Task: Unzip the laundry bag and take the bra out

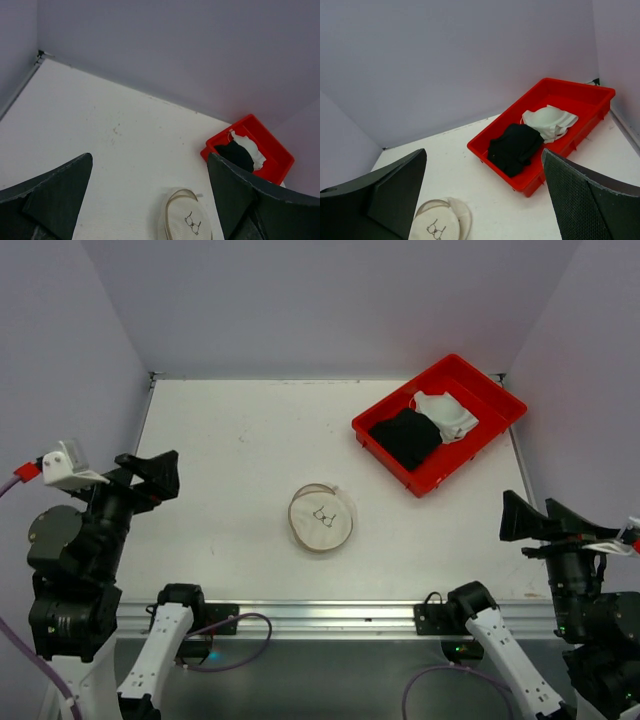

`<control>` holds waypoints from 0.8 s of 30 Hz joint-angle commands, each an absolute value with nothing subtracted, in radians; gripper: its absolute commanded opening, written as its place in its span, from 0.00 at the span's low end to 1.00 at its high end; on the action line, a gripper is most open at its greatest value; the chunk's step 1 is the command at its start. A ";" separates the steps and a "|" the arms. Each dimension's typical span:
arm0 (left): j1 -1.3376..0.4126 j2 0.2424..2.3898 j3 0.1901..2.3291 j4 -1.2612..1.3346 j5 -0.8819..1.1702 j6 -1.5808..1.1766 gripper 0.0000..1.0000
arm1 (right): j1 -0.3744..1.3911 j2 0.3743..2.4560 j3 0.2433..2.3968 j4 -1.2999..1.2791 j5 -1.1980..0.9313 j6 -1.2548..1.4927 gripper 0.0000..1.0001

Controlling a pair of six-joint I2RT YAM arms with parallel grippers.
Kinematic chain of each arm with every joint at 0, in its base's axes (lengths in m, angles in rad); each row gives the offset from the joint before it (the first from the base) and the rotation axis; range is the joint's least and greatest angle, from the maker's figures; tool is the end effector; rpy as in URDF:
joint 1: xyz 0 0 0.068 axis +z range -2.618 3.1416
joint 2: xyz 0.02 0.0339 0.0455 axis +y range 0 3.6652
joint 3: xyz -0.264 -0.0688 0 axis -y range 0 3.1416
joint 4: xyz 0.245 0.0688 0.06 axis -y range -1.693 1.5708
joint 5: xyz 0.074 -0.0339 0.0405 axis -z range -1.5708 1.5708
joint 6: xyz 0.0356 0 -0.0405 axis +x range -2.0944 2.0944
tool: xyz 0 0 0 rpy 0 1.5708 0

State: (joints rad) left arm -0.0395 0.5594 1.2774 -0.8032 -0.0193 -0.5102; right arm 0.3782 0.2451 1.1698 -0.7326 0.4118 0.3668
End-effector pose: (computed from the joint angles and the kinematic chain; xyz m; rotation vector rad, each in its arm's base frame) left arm 0.0505 -0.0013 0.4506 -0.4041 1.6219 -0.4010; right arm -0.0243 -0.0250 0.4297 0.3369 1.3621 0.3360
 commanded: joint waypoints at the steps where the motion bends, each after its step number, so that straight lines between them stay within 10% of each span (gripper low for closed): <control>1: -0.041 0.534 1.359 -0.926 -0.087 -0.443 1.00 | 0.377 0.190 1.155 -0.779 0.364 0.330 0.99; 24: -0.129 0.449 1.296 -0.957 -0.199 -0.469 1.00 | 0.377 0.098 1.131 -0.824 0.333 0.296 0.99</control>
State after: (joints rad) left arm -0.1211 0.4381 1.2938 -0.9520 -0.1886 -0.4686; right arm 0.3782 0.1032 1.1320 -0.8185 0.3489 0.3294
